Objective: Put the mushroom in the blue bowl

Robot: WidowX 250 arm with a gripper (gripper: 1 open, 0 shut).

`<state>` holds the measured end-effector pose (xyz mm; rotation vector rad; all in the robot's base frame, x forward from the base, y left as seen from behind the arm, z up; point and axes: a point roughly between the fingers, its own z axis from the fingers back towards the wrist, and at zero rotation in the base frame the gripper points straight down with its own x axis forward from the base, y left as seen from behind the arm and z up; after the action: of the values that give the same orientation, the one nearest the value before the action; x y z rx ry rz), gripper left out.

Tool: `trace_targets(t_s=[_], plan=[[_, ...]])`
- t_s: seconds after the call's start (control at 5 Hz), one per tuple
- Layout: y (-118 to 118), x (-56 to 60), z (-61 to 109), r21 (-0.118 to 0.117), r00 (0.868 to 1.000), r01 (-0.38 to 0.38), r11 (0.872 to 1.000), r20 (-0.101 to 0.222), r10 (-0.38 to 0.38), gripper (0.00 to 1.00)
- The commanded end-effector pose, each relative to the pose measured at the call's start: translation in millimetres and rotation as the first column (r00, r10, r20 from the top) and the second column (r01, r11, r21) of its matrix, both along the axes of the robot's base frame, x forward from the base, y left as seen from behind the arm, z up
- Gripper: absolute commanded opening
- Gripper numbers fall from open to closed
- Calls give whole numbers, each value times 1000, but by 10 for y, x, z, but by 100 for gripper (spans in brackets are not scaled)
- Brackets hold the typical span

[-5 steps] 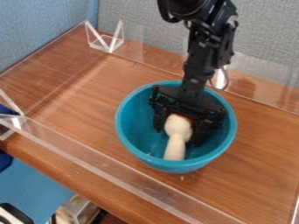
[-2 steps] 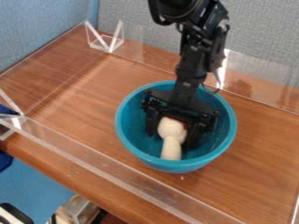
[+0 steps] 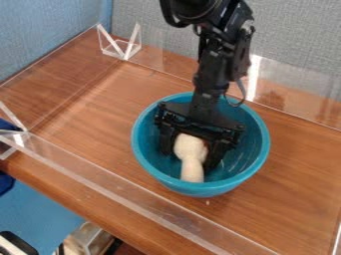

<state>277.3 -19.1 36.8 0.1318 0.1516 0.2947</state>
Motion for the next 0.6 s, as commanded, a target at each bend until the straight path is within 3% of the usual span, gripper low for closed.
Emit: trace_targets(t_s=[0.0, 0.4], plan=[[78, 37, 208, -4, 996, -27, 1000, 80, 28, 100], [194, -3, 211, 8, 993, -76, 997, 90, 75, 100]])
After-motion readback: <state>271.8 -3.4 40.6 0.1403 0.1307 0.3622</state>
